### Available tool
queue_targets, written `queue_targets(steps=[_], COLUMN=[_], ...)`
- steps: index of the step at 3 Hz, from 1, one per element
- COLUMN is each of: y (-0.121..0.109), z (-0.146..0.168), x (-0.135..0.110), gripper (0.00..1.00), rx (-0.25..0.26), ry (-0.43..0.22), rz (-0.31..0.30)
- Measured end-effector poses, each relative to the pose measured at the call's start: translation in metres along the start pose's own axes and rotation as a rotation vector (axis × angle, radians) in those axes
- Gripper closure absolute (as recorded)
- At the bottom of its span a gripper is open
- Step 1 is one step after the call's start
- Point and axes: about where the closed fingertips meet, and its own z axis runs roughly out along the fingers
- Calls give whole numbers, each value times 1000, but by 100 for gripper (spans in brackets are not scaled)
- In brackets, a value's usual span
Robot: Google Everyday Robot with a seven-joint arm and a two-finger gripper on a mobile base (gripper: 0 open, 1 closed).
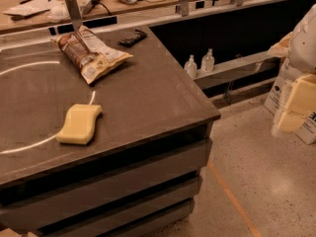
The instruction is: Move brown chip bag near sponge
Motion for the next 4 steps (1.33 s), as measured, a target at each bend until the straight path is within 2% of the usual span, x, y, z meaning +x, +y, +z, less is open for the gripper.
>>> queue_targets(steps=[1, 2, 3, 4], y=[0, -6, -28, -48], z=[0, 1, 9, 18], x=[0, -11, -33, -69], gripper=[0, 0, 0, 0], rx=[0, -18, -42, -85], ry=[0, -99, -306, -507], rz=[0, -15, -46, -84])
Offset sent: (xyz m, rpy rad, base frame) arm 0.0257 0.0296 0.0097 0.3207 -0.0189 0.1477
